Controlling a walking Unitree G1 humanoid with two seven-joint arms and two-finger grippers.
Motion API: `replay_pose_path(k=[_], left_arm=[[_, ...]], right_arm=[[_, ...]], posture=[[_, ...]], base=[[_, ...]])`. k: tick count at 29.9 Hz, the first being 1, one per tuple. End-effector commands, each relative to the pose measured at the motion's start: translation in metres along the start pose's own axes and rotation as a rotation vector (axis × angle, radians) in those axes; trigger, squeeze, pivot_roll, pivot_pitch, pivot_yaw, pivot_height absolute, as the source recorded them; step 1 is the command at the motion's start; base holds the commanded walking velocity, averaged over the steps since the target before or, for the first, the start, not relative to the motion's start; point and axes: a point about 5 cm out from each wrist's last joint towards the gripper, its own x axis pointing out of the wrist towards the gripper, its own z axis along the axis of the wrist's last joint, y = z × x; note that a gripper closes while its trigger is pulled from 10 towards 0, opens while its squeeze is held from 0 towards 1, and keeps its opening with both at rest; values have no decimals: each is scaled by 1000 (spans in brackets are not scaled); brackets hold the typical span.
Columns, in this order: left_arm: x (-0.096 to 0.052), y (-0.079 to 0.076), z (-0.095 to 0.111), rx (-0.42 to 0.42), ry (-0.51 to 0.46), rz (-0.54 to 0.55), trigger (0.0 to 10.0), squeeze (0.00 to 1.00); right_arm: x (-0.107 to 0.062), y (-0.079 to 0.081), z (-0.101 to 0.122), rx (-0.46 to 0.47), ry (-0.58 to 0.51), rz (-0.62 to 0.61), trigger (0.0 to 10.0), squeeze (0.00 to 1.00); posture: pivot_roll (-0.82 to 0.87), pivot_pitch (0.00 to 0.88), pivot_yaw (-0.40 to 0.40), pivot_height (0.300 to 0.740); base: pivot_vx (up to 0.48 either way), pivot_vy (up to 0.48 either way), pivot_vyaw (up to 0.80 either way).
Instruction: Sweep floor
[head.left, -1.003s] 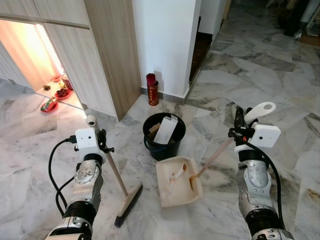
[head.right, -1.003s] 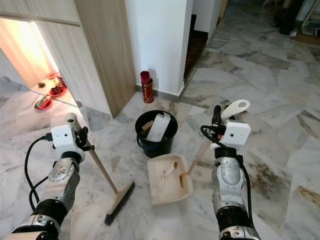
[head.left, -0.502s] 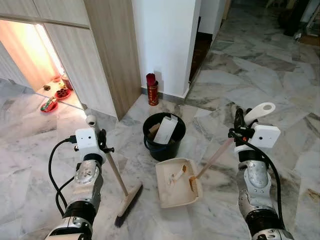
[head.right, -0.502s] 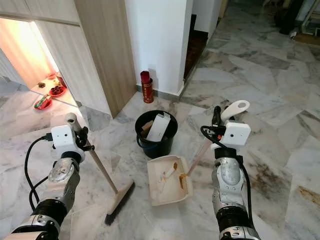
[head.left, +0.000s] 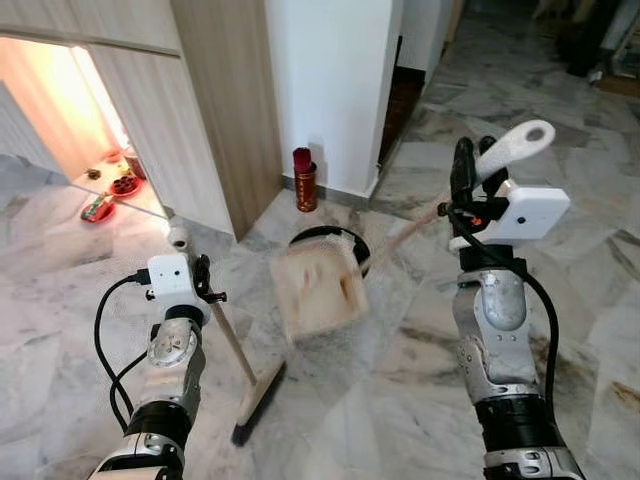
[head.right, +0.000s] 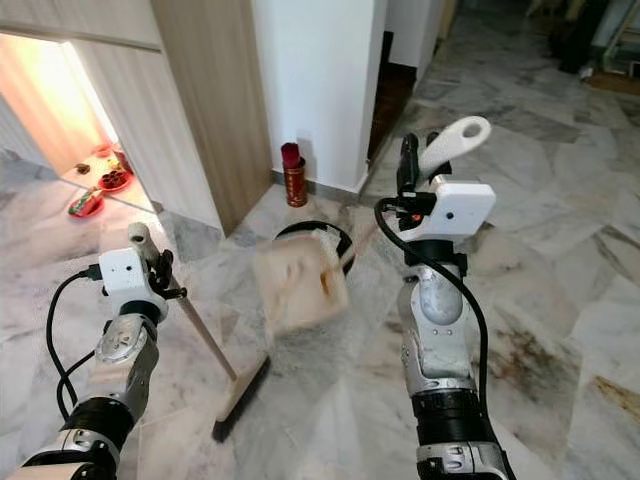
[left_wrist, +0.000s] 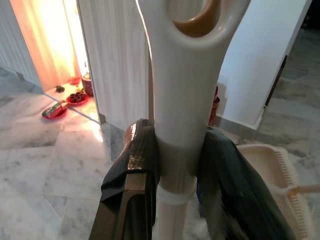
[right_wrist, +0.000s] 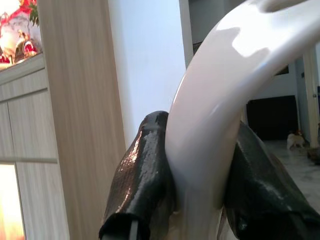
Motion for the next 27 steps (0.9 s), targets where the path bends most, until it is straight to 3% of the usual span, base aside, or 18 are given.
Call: replay_pose_path(k=[1,3,10,27], left_arm=[[2,2,10,6,-53,5,10000,0],[2,3,9,7,-51,6,10000,0],[1,4,9,10,-50,7,10000,0],[1,5,11,30,-61,3,10000,0]], right_arm=[[-11,-13,-12,-28,103,-42,10000,0],[-18,-21,-19,-38,148,-67,10000,0],[-15,-26,-13,-51,127,-79,10000,0],[2,-15,20,-15,-10,-76,10000,0]], posture=[[16,8,48,740],[18,11,49,740],[20,13,49,740],[24,11,51,740]], base=[[0,0,0],[0,0,0],[0,0,0],[0,0,0]])
